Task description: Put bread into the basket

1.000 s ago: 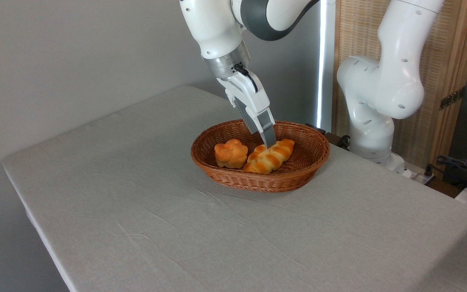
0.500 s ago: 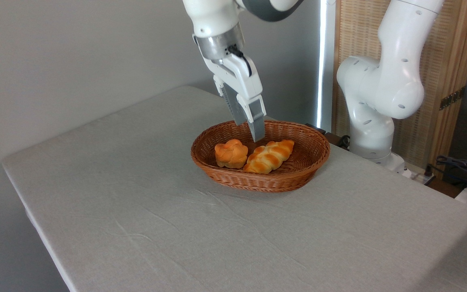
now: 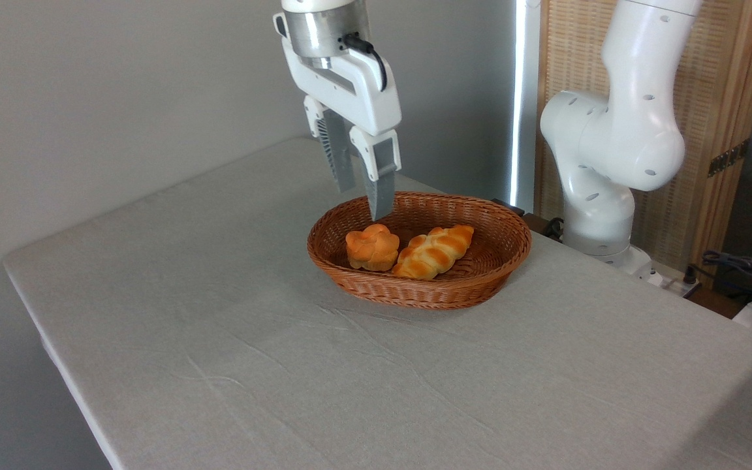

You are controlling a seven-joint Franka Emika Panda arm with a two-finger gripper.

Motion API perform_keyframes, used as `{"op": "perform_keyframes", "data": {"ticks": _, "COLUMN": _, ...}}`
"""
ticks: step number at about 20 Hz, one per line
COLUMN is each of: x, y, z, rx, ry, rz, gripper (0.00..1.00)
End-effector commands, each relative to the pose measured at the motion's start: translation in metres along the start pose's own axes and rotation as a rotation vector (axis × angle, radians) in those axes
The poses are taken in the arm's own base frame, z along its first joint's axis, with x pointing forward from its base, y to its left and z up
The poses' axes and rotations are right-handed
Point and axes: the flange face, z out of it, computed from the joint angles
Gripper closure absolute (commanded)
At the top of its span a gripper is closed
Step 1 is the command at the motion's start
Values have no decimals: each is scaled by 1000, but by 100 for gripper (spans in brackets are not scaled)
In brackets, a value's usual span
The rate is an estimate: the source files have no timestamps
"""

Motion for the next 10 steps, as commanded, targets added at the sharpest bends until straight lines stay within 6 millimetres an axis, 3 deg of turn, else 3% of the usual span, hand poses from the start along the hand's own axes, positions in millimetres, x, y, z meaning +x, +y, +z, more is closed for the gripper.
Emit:
{"op": "perform_keyframes", "data": {"ticks": 1, "x": 18, "y": -34, "z": -25, "rx": 51, "ry": 24, "rz": -22, "gripper": 0}}
{"op": "perform_keyframes", "data": {"ticks": 6, "x": 18, "y": -54, "z": -41, "rx": 76, "ry": 44, "rz": -53, "gripper": 0}}
{"op": "perform_keyframes", "data": {"ticks": 10, "x": 12, "y": -65, "z": -40, "rx": 72, "ry": 36, "rz": -82, "gripper": 0}}
